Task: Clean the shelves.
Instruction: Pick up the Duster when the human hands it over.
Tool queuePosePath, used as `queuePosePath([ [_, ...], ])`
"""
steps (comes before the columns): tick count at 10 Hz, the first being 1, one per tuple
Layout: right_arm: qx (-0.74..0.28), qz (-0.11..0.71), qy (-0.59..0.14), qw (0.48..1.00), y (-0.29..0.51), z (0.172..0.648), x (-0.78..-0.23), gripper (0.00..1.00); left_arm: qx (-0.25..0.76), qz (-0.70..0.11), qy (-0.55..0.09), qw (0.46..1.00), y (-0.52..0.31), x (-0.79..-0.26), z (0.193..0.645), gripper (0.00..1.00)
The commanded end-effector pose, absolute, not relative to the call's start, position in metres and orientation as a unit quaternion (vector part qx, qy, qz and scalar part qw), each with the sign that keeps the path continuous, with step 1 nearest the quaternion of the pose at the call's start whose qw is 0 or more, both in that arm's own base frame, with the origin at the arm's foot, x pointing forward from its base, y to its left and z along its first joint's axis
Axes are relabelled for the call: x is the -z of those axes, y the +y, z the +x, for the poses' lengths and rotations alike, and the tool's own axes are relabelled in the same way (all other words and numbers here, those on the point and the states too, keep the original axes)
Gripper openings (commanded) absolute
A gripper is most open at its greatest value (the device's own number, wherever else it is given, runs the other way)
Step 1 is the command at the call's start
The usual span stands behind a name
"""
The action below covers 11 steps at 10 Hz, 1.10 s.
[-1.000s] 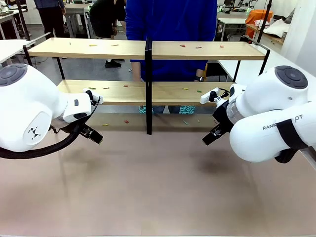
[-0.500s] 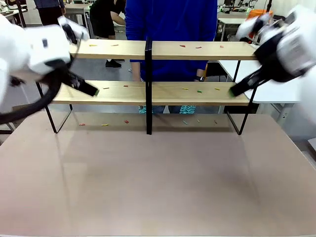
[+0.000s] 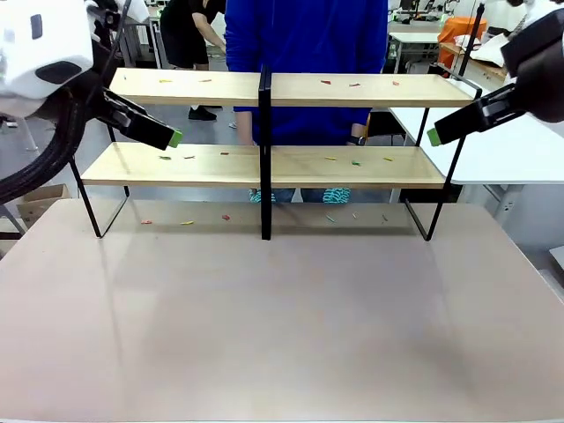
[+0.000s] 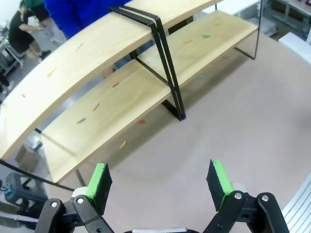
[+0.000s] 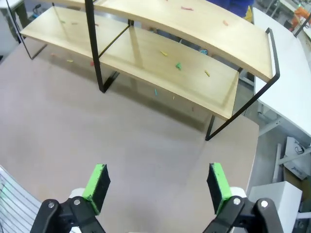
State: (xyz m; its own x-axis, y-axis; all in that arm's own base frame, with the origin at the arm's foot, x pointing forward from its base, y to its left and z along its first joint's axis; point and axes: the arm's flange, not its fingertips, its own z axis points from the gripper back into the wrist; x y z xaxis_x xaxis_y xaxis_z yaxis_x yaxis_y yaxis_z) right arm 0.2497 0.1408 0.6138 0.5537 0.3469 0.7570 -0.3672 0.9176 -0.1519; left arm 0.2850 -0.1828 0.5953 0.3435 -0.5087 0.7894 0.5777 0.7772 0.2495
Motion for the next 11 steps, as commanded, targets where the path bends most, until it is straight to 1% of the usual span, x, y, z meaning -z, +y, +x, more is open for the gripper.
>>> queuePosePath([
  [1, -0.162, 0.033, -0.444, 0.881, 0.147, 0.262, -0.618, 1.00, 0.315, -0.094, -0.496, 0.803, -0.190, -0.606, 0.299, 1.00],
  [2, -0.155, 0.040, -0.448, 0.879, 0.145, 0.264, -0.618, 1.00, 0.265, -0.100, -0.502, 0.817, -0.190, -0.610, 0.304, 1.00],
  [4, -0.162, 0.045, -0.438, 0.883, 0.144, 0.272, -0.611, 1.00, 0.203, -0.138, -0.485, 0.839, -0.182, -0.608, 0.313, 1.00],
  [6, -0.168, 0.036, -0.432, 0.885, 0.148, 0.278, -0.608, 1.00, 0.158, -0.154, -0.504, 0.835, -0.173, -0.609, 0.309, 1.00],
  [8, -0.168, 0.038, -0.432, 0.885, 0.151, 0.281, -0.604, 1.00, 0.147, -0.151, -0.505, 0.837, -0.169, -0.607, 0.301, 1.00],
  [11, -0.167, 0.046, -0.423, 0.890, 0.149, 0.285, -0.596, 1.00, 0.171, -0.124, -0.496, 0.842, -0.175, -0.602, 0.292, 1.00],
])
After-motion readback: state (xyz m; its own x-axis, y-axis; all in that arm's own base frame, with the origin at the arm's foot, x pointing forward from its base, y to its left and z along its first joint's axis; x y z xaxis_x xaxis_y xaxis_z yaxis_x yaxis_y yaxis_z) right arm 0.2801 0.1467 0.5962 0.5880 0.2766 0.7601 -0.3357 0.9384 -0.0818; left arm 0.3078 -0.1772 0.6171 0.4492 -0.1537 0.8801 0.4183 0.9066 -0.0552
